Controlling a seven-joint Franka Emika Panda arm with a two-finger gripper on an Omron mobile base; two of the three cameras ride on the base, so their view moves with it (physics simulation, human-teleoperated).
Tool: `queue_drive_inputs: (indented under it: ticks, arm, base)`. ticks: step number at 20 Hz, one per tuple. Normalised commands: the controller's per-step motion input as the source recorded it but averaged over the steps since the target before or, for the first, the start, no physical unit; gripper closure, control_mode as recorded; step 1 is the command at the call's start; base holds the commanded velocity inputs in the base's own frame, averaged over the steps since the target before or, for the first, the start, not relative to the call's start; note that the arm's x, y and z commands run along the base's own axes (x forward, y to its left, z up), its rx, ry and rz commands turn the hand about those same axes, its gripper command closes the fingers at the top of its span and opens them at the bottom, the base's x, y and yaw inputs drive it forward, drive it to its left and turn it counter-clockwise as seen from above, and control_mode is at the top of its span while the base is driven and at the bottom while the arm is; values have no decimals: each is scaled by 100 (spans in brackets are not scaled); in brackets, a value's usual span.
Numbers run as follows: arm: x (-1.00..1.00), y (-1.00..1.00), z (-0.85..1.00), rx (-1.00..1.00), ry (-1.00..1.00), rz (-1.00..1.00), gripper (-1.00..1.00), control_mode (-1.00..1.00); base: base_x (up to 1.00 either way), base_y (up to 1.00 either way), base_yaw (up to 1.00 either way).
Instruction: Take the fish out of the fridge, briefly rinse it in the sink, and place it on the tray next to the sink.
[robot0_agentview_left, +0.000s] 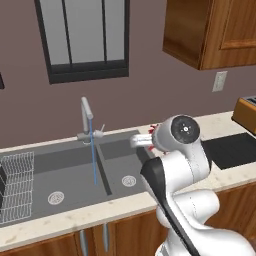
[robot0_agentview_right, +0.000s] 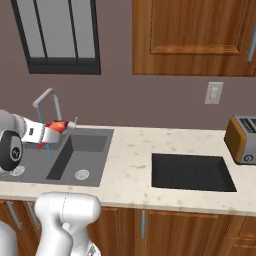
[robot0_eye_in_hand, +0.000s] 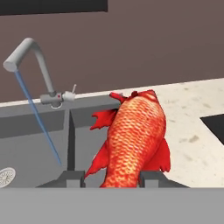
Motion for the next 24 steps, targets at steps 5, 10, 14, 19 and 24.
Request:
queue_drive_inputs:
  ticks: [5, 10, 14, 19, 24]
  arm:
    - [47, -9, -3, 0, 21, 35, 100, -100]
    - [41, -1, -23, 2, 26, 52, 100, -100]
    - [17, 0, -48, 1, 18, 59, 100, -100]
    - [17, 3, -22, 2, 7, 51, 100, -100]
    - [22, 26, -5, 0, 0, 27, 100, -100]
  base:
    - [0, 0, 0]
    - [0, 0, 0]
    - [0, 0, 0]
    - [0, 0, 0]
    - [0, 0, 0]
